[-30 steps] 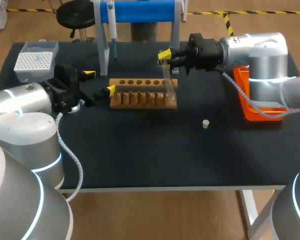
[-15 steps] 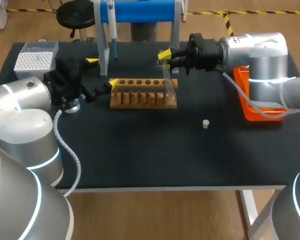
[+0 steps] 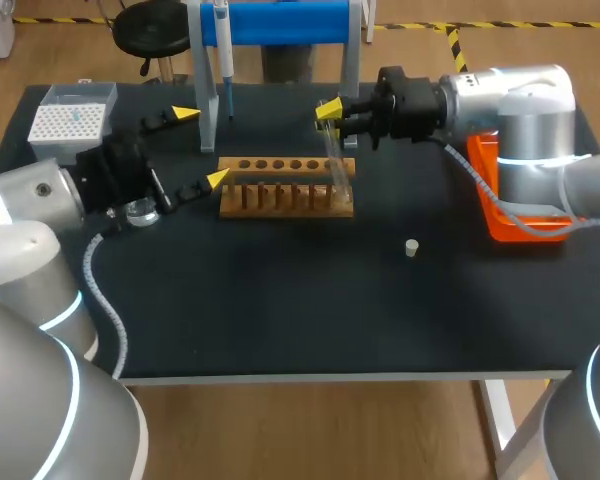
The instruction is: Invert the test tube, pick up the pipette, mount the tip to pipette, aspirate from beaker and dispense into the tube, eject the tip, return the pipette, and cap with the stopper.
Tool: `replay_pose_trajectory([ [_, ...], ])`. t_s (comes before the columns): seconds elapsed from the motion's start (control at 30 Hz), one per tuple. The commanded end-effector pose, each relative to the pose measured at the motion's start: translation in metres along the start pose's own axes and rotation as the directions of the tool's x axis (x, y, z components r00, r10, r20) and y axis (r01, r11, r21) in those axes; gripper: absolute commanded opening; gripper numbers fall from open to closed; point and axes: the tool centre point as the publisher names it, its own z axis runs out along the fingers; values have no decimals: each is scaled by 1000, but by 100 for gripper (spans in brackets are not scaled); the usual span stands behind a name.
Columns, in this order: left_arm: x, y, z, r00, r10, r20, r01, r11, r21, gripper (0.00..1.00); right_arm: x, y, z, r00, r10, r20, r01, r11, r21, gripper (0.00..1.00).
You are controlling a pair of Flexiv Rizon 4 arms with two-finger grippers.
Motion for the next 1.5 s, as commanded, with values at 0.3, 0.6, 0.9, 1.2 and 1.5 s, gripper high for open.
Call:
replay_pose_trajectory([
  [0.3, -9, -3, 4, 794, 602, 86, -599, 751, 277, 100, 1, 0, -1, 1000, 0, 4, 0, 1000, -1, 0],
  [0.6, -4, -12, 22, 653, 755, 53, -738, 620, 266, 100, 1, 0, -1, 1000, 0, 4, 0, 1000, -1, 0],
  [0.9, 23, -12, 49, 622, 782, 34, -753, 586, 299, 100, 1, 0, -1, 1000, 0, 4, 0, 1000, -1, 0],
  [1.2, 39, -16, 76, 620, 783, 45, -751, 576, 324, 100, 1, 0, -1, 1000, 0, 4, 0, 1000, -1, 0],
  [1.5, 55, -28, 93, 573, 819, -4, -768, 539, 346, 100, 1, 0, -1, 1000, 0, 4, 0, 1000, -1, 0],
])
